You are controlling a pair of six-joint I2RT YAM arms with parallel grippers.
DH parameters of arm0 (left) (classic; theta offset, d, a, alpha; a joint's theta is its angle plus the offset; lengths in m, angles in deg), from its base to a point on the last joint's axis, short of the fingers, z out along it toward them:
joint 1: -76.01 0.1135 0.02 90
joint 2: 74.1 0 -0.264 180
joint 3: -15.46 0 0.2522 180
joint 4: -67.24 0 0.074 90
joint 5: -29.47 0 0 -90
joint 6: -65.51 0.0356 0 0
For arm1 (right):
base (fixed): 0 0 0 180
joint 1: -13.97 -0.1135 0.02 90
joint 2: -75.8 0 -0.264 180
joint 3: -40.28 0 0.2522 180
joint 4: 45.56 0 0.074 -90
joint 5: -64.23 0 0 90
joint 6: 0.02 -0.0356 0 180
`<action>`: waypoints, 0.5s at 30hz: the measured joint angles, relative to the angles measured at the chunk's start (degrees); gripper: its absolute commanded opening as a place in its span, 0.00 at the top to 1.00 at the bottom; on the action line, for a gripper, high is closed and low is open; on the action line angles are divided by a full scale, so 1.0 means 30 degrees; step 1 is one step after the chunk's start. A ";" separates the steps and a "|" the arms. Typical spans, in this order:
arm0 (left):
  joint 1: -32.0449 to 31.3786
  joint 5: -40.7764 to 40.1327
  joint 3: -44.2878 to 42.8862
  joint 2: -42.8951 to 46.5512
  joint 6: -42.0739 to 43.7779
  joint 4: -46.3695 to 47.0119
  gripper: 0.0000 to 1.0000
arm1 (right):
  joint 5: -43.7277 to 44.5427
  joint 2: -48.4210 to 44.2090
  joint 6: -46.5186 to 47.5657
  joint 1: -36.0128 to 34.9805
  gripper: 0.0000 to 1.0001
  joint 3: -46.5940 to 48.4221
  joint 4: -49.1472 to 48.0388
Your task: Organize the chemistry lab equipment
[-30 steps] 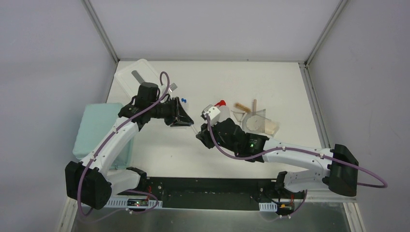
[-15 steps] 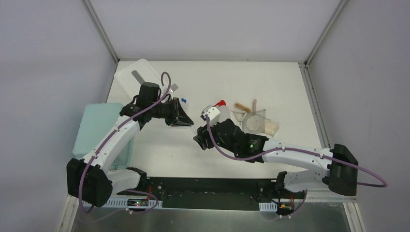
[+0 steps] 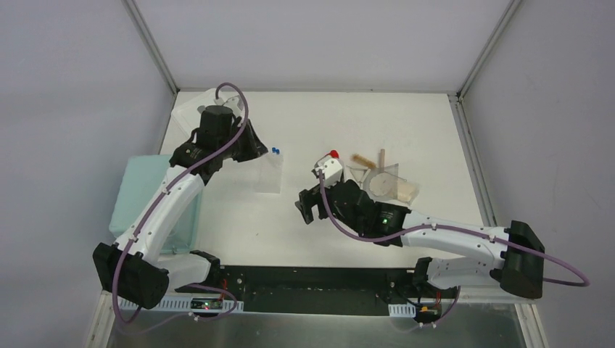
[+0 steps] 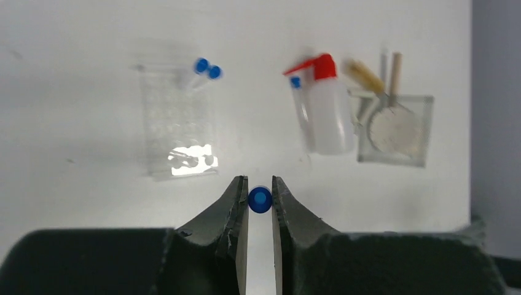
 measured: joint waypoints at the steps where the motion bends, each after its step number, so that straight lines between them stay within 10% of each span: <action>1: 0.0000 -0.1151 -0.0168 -0.0117 0.0277 -0.0015 1.00 | 0.0372 -0.0211 -0.0015 0.0066 0.10 0.0000 0.0138; 15: 0.0000 -0.8531 0.0270 -0.3475 0.2339 0.1596 1.00 | 0.2025 -0.3585 -0.2776 0.6426 0.07 -0.0211 0.2907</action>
